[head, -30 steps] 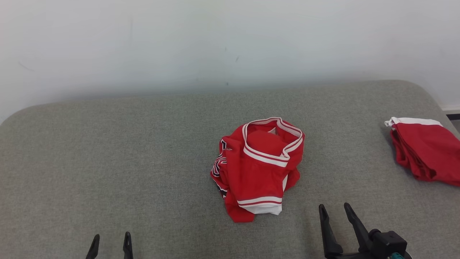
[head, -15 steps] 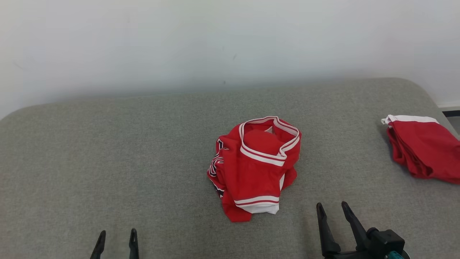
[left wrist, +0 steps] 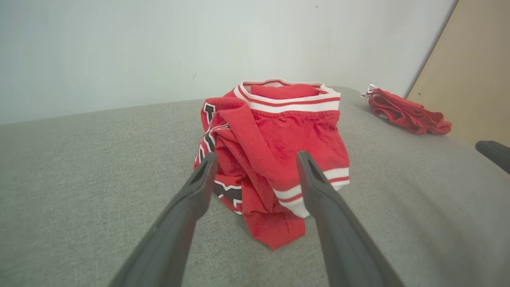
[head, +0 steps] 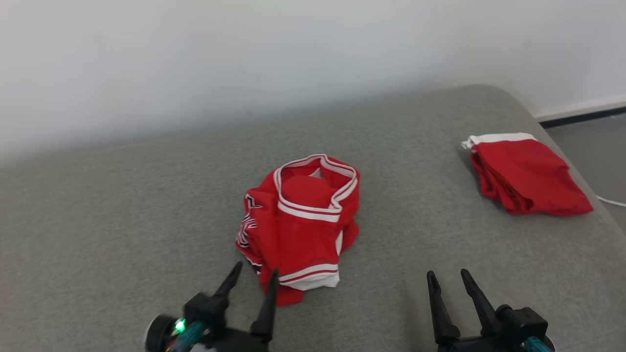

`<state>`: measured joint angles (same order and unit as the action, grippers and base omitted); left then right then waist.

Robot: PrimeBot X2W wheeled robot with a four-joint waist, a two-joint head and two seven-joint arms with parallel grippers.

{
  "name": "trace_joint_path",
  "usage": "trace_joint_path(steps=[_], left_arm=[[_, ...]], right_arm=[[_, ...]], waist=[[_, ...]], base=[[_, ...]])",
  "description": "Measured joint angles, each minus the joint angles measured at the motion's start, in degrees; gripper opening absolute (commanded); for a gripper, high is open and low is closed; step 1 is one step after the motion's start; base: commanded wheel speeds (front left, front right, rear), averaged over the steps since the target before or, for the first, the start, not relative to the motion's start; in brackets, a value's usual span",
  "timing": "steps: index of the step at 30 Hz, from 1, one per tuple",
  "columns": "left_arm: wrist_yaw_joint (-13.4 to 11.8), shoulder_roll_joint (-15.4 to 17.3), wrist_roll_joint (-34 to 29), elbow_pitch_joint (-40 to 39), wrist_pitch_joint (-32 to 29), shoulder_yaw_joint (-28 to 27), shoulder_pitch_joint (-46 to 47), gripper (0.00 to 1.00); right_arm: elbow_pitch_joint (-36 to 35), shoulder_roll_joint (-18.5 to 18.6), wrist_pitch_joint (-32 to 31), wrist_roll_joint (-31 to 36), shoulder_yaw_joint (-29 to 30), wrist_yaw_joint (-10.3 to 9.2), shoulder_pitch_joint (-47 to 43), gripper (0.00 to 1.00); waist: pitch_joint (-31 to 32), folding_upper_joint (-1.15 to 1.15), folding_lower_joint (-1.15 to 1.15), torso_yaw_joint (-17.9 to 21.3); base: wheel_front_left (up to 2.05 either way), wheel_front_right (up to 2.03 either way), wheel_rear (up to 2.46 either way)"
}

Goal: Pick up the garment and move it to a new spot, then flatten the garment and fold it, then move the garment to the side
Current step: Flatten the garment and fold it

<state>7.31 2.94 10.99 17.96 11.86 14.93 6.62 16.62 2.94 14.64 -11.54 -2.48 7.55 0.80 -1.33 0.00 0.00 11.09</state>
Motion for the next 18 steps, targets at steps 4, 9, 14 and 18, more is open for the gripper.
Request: trace_joint_path(steps=[4,9,14,18], left_arm=[[0.1,-0.2,3.5,3.6,-5.0,4.6,6.6,1.00],[-1.5,-0.1,4.1,8.0,-8.6,6.5,13.2,1.00],[-7.2,-0.1,6.8,11.3,-10.7,7.7,16.6,1.00],[-9.4,-0.2,8.5,12.6,-11.2,9.7,17.9,1.00]], right_arm=[[0.1,0.0,0.0,-0.4,-0.1,0.00,0.5,1.00],[0.5,0.0,0.1,-1.2,-0.1,0.00,0.9,1.00],[0.8,0.0,0.3,-1.6,-0.4,0.00,1.3,1.00],[0.8,0.0,0.3,-1.7,-0.5,0.00,1.5,1.00]], waist=[[-0.5,0.00,0.01,3.0],[-1.4,0.00,0.01,6.9],[-2.3,0.00,0.01,10.4],[-3.1,0.00,0.01,12.6]], base=[[0.00,0.00,0.00],[0.00,0.00,0.00],[0.00,0.00,0.00],[0.00,0.00,0.00]])
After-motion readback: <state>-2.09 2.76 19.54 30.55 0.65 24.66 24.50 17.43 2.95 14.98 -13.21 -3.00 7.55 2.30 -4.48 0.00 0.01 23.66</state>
